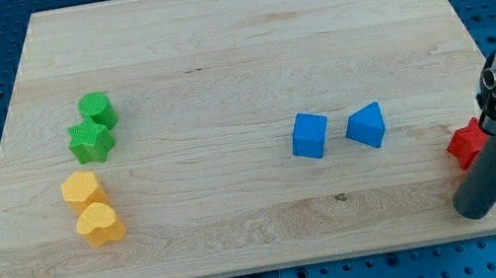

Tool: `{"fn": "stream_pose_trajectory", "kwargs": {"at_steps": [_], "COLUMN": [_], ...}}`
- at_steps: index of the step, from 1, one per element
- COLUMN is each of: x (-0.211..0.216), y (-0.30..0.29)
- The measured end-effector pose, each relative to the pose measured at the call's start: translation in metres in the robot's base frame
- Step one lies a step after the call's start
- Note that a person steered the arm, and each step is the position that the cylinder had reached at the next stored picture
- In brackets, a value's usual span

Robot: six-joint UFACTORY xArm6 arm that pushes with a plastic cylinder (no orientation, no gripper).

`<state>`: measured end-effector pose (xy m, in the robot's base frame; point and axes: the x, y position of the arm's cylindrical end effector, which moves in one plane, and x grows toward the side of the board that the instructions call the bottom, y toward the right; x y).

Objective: Move the red blocks towards the blue triangle

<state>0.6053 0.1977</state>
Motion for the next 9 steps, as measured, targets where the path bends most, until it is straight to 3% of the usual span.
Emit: {"fn": "stream_pose_trajectory", "kwargs": {"at_steps": [7,9], "x": [0.01,-0.011], "y": [0.048,0.055]}}
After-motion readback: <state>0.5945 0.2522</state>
